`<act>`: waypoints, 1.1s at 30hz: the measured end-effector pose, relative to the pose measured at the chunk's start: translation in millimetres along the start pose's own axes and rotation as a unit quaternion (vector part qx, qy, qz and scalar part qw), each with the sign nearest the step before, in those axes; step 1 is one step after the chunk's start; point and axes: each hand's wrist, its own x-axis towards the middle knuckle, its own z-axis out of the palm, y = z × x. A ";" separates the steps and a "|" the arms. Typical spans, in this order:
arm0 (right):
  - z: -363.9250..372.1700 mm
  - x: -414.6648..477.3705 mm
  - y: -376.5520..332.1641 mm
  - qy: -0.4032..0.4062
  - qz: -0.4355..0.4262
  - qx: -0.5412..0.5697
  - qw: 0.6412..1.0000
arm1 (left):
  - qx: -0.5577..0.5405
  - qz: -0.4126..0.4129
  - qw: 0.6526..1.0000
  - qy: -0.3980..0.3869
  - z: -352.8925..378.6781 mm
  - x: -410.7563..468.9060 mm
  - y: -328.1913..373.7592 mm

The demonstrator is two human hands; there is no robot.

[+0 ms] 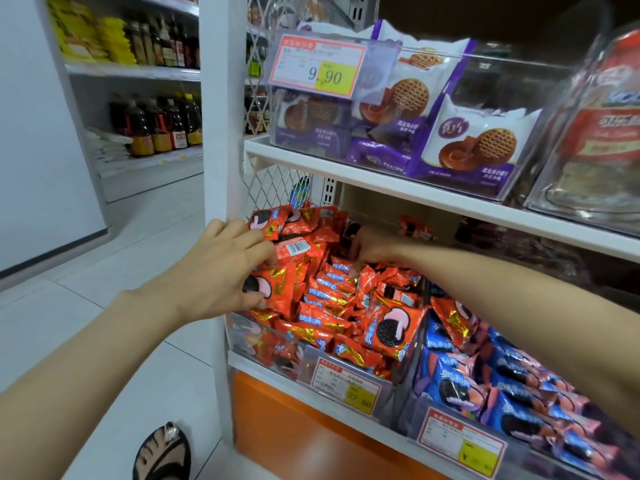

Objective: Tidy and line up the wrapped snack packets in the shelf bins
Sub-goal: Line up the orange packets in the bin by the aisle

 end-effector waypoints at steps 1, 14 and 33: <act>3.7 1.1 -1.8 0.015 0.006 -0.001 1.000 | -0.008 -0.002 1.000 0.002 -0.4 1.2 2.4; -32.6 -77.2 -25.1 -0.009 -0.184 0.270 0.945 | -0.218 -0.119 0.968 0.028 -4.6 35.7 47.9; -35.2 -10.9 8.8 0.163 0.040 0.179 0.969 | -0.065 -0.255 0.962 -0.076 4.7 61.6 17.7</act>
